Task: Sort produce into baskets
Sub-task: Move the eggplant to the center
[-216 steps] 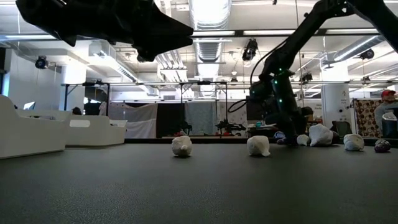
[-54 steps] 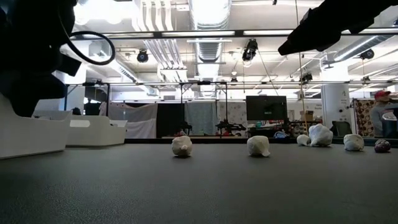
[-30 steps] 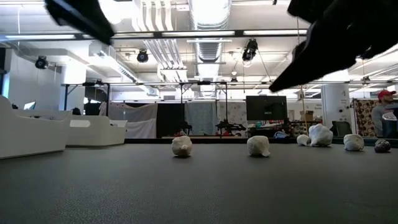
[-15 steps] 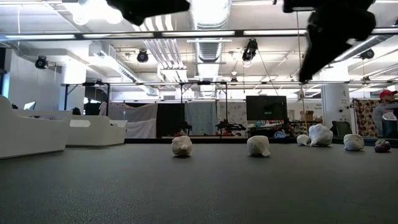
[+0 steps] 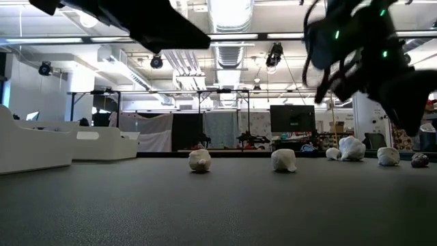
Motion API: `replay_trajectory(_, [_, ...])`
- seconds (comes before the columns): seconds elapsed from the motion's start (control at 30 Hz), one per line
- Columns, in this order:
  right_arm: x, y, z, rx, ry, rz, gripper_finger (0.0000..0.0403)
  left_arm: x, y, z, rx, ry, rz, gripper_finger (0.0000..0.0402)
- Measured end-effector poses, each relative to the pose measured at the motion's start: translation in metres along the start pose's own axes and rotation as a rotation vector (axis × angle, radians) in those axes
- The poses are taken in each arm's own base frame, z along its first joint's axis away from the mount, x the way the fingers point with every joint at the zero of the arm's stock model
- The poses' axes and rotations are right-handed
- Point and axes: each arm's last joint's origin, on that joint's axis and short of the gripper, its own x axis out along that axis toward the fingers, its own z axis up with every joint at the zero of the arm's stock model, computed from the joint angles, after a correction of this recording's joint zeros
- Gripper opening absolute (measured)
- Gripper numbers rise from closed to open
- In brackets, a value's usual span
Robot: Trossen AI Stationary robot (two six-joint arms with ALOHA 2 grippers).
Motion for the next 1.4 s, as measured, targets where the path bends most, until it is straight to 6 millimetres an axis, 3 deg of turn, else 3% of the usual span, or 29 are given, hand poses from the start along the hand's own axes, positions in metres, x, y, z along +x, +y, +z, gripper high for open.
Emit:
replay_trajectory(0.13, [0.021,-0.021,0.007,0.036,0.084,0.068,0.0221,0.000,0.000,-0.001,0.003,0.006,0.001,0.0083])
replay_trajectory(0.3, [0.035,-0.032,0.011,0.092,0.125,0.129,0.0221,0.000,0.000,-0.001,0.011,0.014,0.002,0.0082])
replay_trajectory(0.87, [0.059,-0.020,0.022,-0.007,0.133,0.182,0.0217,0.000,0.000,-0.001,0.016,0.014,0.005,0.0081])
replay_trajectory(1.07, [0.061,-0.018,0.024,-0.018,0.139,0.183,0.0180,-0.004,0.002,0.003,0.024,-0.005,0.006,0.0081])
replay_trajectory(1.27, [0.057,-0.019,0.022,-0.021,0.097,0.201,0.0120,-0.026,0.011,0.039,-0.075,-0.131,-0.003,0.0081])
replay_trajectory(1.4, [0.047,-0.014,0.026,-0.010,0.050,0.198,0.0084,-0.047,0.012,0.052,-0.137,-0.178,-0.041,0.0081])
